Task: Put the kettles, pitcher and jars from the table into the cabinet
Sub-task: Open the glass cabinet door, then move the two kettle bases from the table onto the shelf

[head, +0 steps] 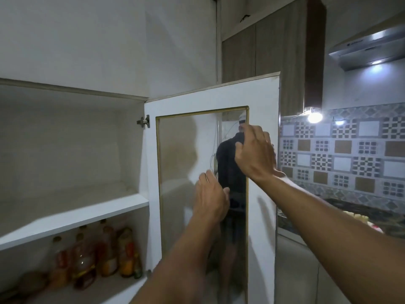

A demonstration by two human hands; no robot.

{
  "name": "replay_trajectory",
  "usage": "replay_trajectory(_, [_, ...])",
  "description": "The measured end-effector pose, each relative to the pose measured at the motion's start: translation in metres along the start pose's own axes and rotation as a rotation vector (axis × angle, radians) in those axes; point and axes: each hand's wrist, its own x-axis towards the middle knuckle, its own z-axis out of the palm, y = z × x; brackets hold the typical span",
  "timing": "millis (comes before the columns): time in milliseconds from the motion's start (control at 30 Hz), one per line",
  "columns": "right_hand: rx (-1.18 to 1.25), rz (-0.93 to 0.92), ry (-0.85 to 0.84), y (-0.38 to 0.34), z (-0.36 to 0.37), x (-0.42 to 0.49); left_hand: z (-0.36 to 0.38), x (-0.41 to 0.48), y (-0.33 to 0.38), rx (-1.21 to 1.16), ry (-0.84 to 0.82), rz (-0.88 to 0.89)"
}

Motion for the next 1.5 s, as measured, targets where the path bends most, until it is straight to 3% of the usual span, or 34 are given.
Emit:
replay_trajectory(133, [0.019, -0.053, -0.228, -0.063, 0.026, -0.048, -0.068, -0.029, -0.068, 0.242, 0.154, 0.037])
replay_trajectory(300, [0.096, -0.11, -0.45, -0.156, 0.075, -0.105, -0.159, -0.07, -0.151, 0.479, 0.231, -0.086])
replay_trajectory(767, [0.586, -0.557, -0.804, -0.44, 0.224, -0.225, -0.34, -0.178, -0.354, 0.823, 0.444, -0.737])
replay_trajectory(1067, [0.836, -0.97, -0.998, -0.532, 0.298, -0.277, -0.356, -0.224, -0.421, 0.901, 0.663, -1.213])
replay_trajectory(1500, [0.903, -1.264, -1.268, -0.606, 0.354, -0.418, -0.33, -0.333, -0.516, 0.83, 0.729, -1.701])
